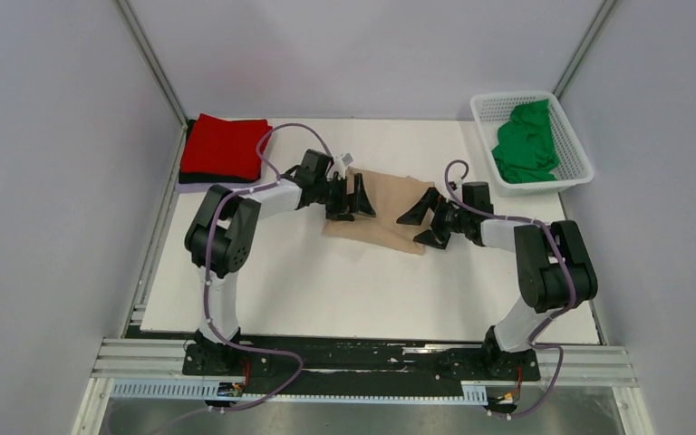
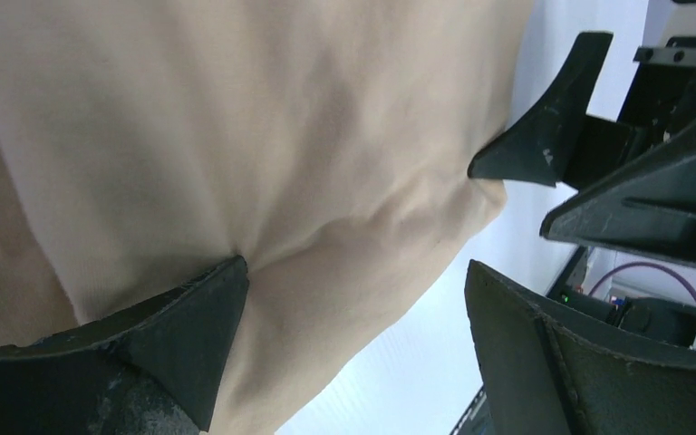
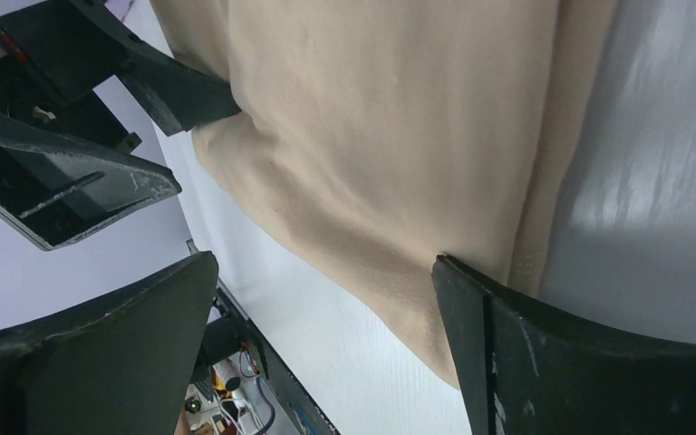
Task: Fold and stack the t-shirts
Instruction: Put the neatly folded tshirt into the corner of the board with the left arm
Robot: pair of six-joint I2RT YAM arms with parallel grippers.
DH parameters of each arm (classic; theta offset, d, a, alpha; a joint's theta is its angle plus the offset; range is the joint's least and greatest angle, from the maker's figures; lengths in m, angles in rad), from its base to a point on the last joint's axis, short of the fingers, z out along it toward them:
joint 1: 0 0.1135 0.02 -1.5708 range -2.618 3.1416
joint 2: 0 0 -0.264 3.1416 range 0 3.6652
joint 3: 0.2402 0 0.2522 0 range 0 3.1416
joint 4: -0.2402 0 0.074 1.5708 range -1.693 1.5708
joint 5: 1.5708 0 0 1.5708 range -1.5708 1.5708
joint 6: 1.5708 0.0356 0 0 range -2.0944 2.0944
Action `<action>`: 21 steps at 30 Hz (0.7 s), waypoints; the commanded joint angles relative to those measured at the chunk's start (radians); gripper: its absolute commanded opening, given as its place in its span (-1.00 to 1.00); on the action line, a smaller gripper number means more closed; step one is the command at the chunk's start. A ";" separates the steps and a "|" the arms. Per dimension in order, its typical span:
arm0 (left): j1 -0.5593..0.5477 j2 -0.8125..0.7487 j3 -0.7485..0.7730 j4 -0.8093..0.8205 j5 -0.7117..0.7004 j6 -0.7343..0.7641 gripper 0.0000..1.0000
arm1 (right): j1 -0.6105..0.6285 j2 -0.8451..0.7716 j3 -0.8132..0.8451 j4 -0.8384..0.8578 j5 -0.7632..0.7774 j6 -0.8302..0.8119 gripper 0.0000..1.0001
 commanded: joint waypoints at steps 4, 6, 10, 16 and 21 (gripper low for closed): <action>-0.047 -0.201 -0.324 -0.141 -0.191 -0.006 1.00 | 0.065 -0.133 -0.144 -0.189 0.067 -0.094 1.00; -0.056 -0.281 -0.365 -0.182 -0.221 -0.025 1.00 | 0.085 -0.213 -0.149 -0.243 0.080 -0.099 1.00; -0.064 -0.517 -0.380 -0.258 -0.335 -0.044 1.00 | 0.095 -0.434 -0.116 -0.325 0.142 -0.110 1.00; -0.052 -0.645 -0.327 -0.373 -0.639 -0.018 1.00 | 0.087 -0.652 -0.091 -0.350 0.414 -0.100 1.00; 0.063 -0.576 -0.308 -0.330 -0.621 0.003 1.00 | 0.072 -0.710 -0.101 -0.356 0.450 -0.102 1.00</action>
